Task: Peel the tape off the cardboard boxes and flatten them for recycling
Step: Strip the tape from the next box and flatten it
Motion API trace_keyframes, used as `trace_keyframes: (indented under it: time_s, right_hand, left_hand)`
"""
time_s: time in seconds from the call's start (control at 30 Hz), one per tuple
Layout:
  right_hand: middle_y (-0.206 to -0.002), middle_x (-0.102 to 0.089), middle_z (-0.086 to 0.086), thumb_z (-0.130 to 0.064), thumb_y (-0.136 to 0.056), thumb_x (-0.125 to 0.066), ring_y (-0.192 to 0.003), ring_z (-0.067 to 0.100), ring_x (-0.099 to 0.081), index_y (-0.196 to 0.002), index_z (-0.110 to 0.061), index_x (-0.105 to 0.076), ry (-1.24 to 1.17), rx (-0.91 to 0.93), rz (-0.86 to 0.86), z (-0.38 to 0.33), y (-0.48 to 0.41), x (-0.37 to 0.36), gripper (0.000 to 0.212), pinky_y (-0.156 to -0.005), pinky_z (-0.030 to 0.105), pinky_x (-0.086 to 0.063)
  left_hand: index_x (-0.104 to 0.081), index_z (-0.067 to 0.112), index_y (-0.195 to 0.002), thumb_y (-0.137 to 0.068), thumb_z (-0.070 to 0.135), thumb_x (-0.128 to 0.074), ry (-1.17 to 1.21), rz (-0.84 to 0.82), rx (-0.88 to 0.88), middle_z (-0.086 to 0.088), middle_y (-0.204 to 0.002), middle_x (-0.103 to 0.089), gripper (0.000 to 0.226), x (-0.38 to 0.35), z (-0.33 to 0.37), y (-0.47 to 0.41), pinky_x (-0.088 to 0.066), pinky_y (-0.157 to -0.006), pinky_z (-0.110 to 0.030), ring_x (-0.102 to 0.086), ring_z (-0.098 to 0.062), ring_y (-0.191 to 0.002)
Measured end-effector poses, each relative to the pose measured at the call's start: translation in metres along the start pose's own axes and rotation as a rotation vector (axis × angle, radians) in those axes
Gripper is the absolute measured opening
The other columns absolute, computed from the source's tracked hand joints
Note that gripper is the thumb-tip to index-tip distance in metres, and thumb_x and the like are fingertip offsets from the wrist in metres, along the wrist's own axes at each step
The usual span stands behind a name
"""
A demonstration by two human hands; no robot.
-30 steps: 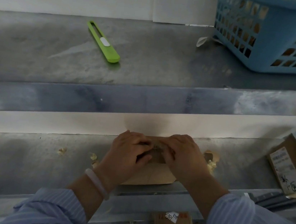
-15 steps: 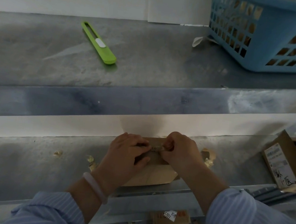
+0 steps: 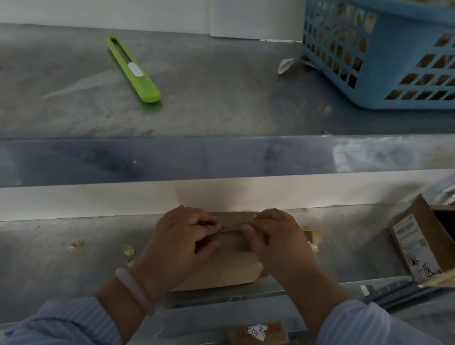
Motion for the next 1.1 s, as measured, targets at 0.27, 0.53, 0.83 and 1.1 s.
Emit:
trace_keyframes:
  time_s: [0.27, 0.53, 0.83, 1.1]
  right_hand:
    - [-0.091, -0.055, -0.016, -0.04, -0.072, -0.078, -0.076, 0.003, -0.056, -0.1, -0.038, -0.048, -0.142, -0.464, -0.026, 0.055, 0.002, -0.012, 0.041, -0.059, 0.018, -0.039]
    - [-0.074, -0.055, -0.009, -0.028, -0.081, -0.067, -0.067, 0.012, -0.053, -0.074, -0.026, -0.045, 0.016, -0.383, -0.058, 0.054, 0.001, 0.002, 0.023, -0.056, 0.024, -0.039]
    - [-0.084, -0.061, 0.0, -0.007, -0.083, -0.061, -0.075, 0.019, -0.057, -0.081, -0.014, -0.057, 0.074, -0.09, 0.048, 0.033, 0.011, 0.028, 0.008, -0.063, 0.03, -0.048]
    - [-0.095, -0.068, -0.01, -0.046, -0.086, -0.063, -0.09, 0.004, -0.057, -0.094, -0.02, -0.075, -0.174, -0.195, -0.113, 0.044, 0.014, 0.003, 0.03, -0.075, 0.013, -0.04]
  left_hand:
    - [-0.067, 0.035, -0.103, -0.082, 0.057, -0.044, -0.26, -0.058, 0.049, 0.01, -0.099, -0.057, 0.039, -0.006, 0.018, -0.007, -0.042, -0.078, -0.035, -0.054, -0.015, -0.091]
    - [-0.068, 0.038, -0.109, -0.085, 0.056, -0.044, -0.323, -0.041, 0.02, 0.008, -0.101, -0.059, 0.039, -0.008, 0.019, -0.005, -0.044, -0.078, -0.036, -0.055, -0.019, -0.092]
    - [-0.069, 0.039, -0.109, -0.084, 0.054, -0.046, -0.296, 0.012, 0.013, 0.009, -0.1, -0.058, 0.037, -0.007, 0.019, -0.003, -0.043, -0.077, -0.036, -0.054, -0.019, -0.091]
    - [-0.069, 0.037, -0.108, -0.084, 0.053, -0.049, -0.311, 0.057, -0.013, 0.008, -0.101, -0.057, 0.035, -0.006, 0.02, 0.001, -0.041, -0.076, -0.036, -0.053, -0.019, -0.09]
Point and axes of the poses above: each hand's wrist, its own y-axis away from the middle knuckle, its own x-axis out of the back of the hand, z = x × y, the point moved 10 cm from there along -y, towards the middle knuckle
